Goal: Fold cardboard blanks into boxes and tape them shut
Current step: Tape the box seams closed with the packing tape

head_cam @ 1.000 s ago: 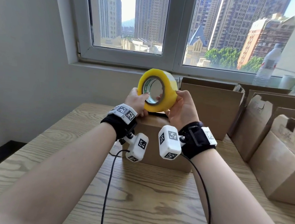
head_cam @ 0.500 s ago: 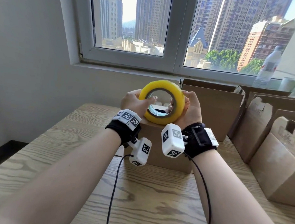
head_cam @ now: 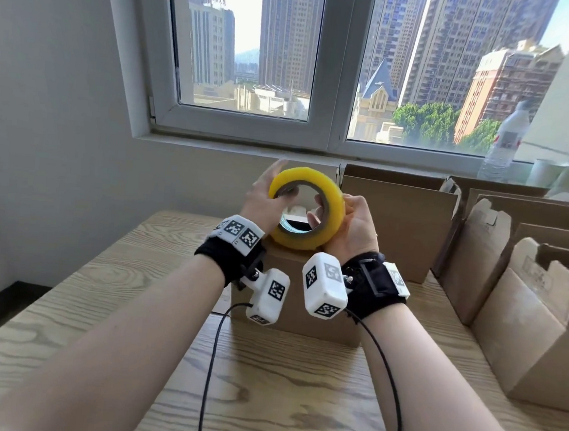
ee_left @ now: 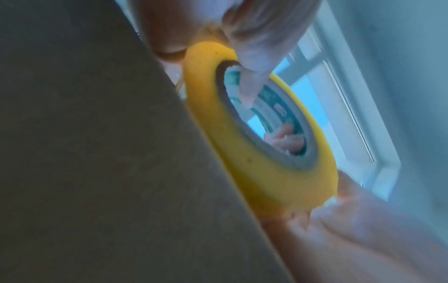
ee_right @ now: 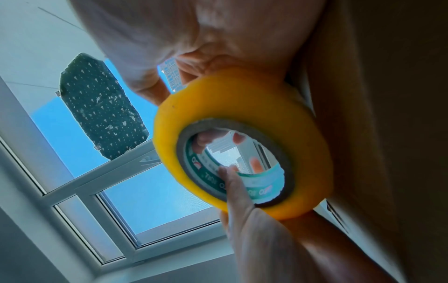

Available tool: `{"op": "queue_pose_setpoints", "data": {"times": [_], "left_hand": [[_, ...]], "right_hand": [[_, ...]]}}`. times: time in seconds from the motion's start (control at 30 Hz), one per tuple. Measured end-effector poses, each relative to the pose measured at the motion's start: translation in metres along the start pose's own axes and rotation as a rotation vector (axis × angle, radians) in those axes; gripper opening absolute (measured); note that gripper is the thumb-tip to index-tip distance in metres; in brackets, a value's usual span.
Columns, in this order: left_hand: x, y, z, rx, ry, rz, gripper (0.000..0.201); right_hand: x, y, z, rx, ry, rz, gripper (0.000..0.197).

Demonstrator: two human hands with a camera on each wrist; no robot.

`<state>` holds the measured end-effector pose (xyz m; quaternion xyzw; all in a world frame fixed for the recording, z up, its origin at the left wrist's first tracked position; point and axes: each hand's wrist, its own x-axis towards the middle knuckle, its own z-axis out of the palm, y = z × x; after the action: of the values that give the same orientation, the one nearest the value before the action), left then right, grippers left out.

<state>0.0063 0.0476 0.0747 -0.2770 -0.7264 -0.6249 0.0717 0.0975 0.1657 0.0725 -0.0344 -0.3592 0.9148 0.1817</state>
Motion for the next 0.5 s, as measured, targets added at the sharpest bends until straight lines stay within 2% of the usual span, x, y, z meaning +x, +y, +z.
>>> {"op": "queue_pose_setpoints", "data": {"times": [0.07, 0.13, 0.27, 0.5], "left_hand": [[0.000, -0.004, 0.001, -0.210, 0.056, -0.030, 0.033], [0.001, -0.009, 0.001, -0.325, 0.111, -0.126, 0.020], [0.004, -0.012, -0.002, -0.476, 0.099, -0.298, 0.012], [0.005, -0.013, -0.002, -0.506, 0.117, -0.362, 0.011]], "right_hand": [[0.001, 0.000, 0.000, -0.028, -0.018, 0.031, 0.035], [0.002, 0.002, -0.001, -0.039, -0.046, 0.025, 0.029], [0.003, 0.003, -0.003, -0.017, -0.082, 0.014, 0.038], [0.005, 0.004, -0.004, 0.015, -0.060, 0.038, 0.066]]}}
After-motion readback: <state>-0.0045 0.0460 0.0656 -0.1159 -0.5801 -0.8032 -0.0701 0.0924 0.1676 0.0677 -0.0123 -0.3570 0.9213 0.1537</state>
